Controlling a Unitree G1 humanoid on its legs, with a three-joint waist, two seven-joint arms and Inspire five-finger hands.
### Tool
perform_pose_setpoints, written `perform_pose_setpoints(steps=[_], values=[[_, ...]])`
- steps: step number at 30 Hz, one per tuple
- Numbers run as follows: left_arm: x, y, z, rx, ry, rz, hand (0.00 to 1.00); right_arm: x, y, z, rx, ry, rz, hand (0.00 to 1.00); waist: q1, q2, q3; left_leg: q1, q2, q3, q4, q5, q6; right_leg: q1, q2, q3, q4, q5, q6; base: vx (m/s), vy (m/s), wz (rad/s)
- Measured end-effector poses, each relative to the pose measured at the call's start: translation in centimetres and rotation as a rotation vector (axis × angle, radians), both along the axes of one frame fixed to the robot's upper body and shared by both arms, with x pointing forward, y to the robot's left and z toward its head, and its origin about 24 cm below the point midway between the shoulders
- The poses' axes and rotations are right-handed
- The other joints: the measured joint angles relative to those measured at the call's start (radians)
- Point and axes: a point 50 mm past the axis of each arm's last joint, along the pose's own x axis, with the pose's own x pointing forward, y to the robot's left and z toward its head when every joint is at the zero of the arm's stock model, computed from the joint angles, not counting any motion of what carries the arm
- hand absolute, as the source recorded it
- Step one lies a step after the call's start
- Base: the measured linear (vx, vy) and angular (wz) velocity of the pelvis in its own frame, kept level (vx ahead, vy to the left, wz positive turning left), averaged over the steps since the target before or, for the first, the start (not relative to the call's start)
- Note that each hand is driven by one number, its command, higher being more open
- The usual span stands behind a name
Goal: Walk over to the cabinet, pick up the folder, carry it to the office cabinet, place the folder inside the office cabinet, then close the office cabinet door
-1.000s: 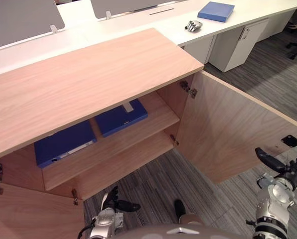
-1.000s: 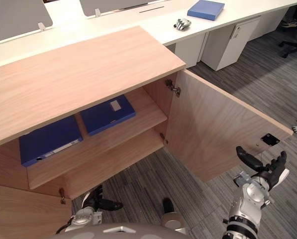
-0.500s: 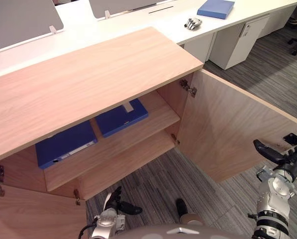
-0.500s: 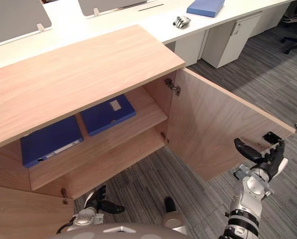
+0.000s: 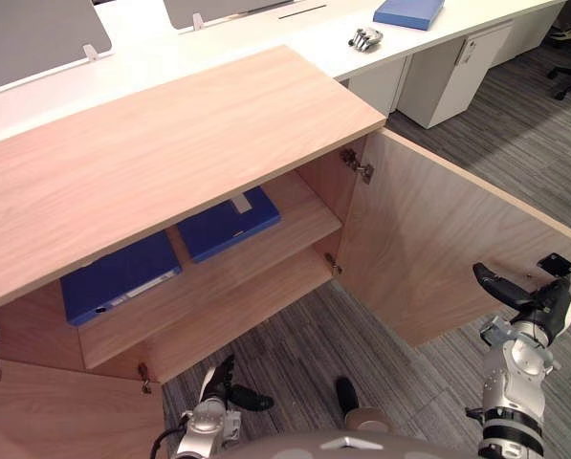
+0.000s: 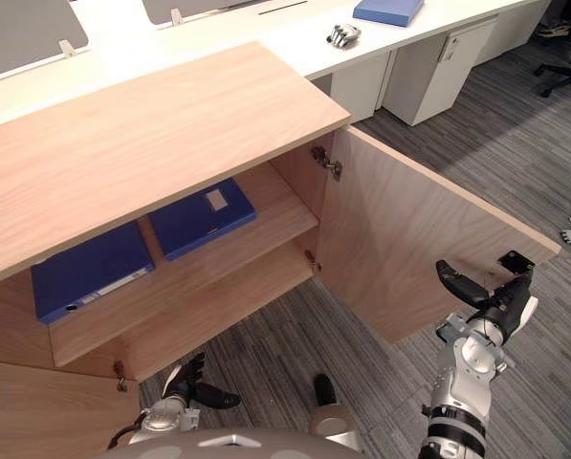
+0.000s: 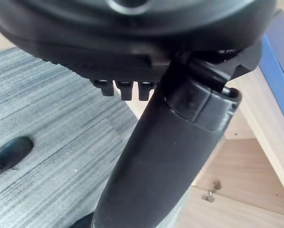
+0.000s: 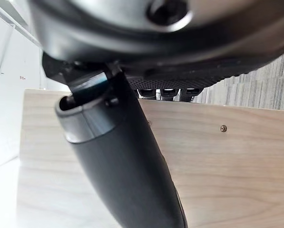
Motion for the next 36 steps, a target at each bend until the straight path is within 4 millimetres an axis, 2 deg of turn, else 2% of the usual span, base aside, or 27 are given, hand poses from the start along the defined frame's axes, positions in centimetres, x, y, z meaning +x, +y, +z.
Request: perform_pose_setpoints(steps=[4,7,13,19,25,28,33,36], values=[[0.0,0.0,0.0,0.004,0.002,-0.005,1.0,-1.0,1.9,0.3,-0.025,-0.012,0.04,1.0,-0.011,-0.003,0.002,0.001,0.003,0.0,0.0,-0.001,-0.001,-0.001,0.003,0.004,-0.001,0.001,0.0,-0.01,-0.024,-0.05],[0.2,-0.1,0.0,0.005,-0.001,-0.015,1.0,-2.4,4.5,1.0,-0.036,-0.042,0.102,1.0,-0.015,-0.008,0.006,0.002,0.004,0.016,0.003,-0.004,-0.002,-0.011,0.009,0.028,0.0,0.009,-0.002,-0.02,-0.023,-0.19],[0.5,-0.9,0.1,0.001,-0.006,-0.06,1.0,-4.7,8.1,0.9,-0.019,-0.015,0.253,1.0,-0.021,-0.025,0.018,0.009,0.02,0.065,0.04,-0.026,-0.009,-0.019,0.027,0.081,0.005,0.021,-0.009,-0.03,-0.02,-0.25],[0.9,-1.5,0.2,0.006,-0.014,-0.115,1.0,-6.7,10.1,1.1,-0.004,0.011,0.412,1.0,-0.033,-0.037,0.024,0.011,0.031,0.092,0.061,-0.032,-0.013,-0.032,0.04,0.112,0.017,0.028,-0.014,-0.03,-0.017,-0.17],[0.0,-0.7,-0.3,0.067,0.032,-0.2,1.0,-7.5,11.2,1.1,0.012,0.022,0.515,1.0,-0.041,-0.052,0.033,0.033,0.034,0.113,0.068,-0.032,-0.013,-0.031,0.049,0.133,0.04,0.027,-0.016,-0.03,-0.006,-0.12],[-0.9,0.2,-0.4,0.079,0.061,-0.208,1.0,-8.7,11.5,1.6,0.009,0.036,0.588,1.0,-0.041,-0.059,0.037,0.044,0.032,0.114,0.069,-0.033,-0.015,-0.02,0.048,0.135,0.042,0.026,-0.017,0.0,0.0,-0.01],[-1.2,1.3,-0.4,0.091,0.081,-0.247,1.0,-10.0,10.9,2.1,0.034,0.064,0.716,1.0,-0.042,-0.081,0.03,0.051,0.03,0.109,0.074,-0.035,-0.017,-0.01,0.044,0.132,0.044,0.026,-0.017,0.0,0.001,0.01],[-1.3,1.7,-0.3,0.091,0.087,-0.265,1.0,-10.7,10.6,2.1,0.111,0.063,0.755,1.0,-0.047,-0.096,0.02,0.054,0.031,0.09,0.077,-0.035,-0.017,0.004,0.039,0.115,0.045,0.024,-0.016,0.01,0.004,0.16]])
